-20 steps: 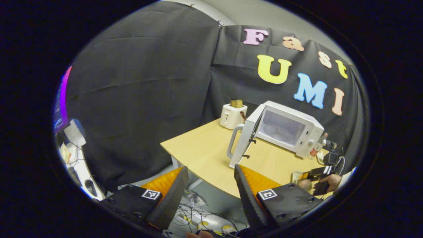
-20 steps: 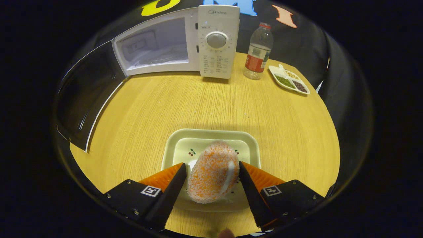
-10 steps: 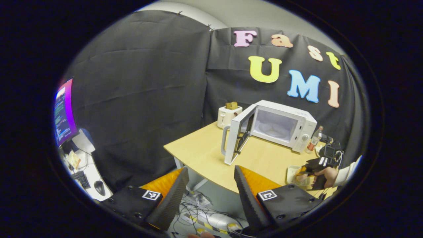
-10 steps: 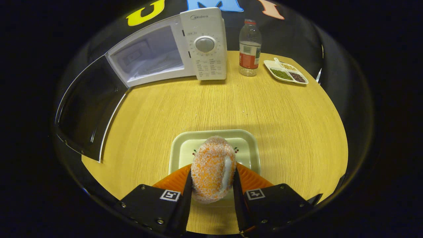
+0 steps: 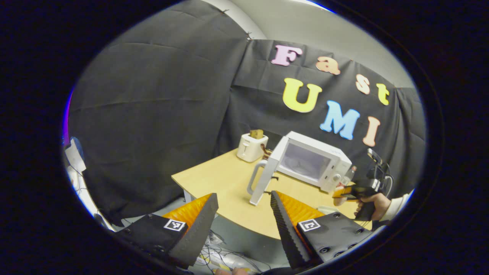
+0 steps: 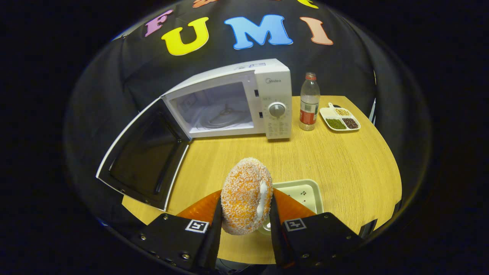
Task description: Open the microwave oven with the left hand, put the food in, and close the microwave oven.
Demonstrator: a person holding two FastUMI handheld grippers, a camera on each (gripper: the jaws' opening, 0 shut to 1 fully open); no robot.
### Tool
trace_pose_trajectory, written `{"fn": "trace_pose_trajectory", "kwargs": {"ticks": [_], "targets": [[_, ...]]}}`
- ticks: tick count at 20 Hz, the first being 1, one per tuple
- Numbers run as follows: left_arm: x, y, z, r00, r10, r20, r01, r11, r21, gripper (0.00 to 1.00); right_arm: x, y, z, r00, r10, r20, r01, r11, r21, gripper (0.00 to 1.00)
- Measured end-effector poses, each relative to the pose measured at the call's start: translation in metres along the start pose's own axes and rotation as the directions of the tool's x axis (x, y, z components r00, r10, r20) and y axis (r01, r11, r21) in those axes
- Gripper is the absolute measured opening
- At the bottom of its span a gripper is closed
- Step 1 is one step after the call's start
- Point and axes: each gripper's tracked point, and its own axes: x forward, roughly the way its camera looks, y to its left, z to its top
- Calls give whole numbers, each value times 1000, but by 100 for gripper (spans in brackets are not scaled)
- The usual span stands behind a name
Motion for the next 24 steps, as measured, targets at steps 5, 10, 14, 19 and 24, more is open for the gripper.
{"fn": "trace_pose_trajectory", "kwargs": {"ticks": [5,10,14,19,24], "targets": [[-2,47,120,987,15,160,-3,997,-73,86,7,73,37,982,172,80,-174,984,31,57],[13,46,179,978,51,200,-55,998,16,86,58,112,69,962,255,99,-263,962,77,57],[24,12,176,978,108,181,-117,992,42,86,133,110,80,970,230,80,-240,958,157,57],[40,-25,129,984,163,68,-160,986,-49,87,219,100,90,979,173,108,-195,949,248,57],[49,-30,98,976,219,-15,-220,975,-46,92,275,95,104,980,111,164,-162,925,345,57]]}}
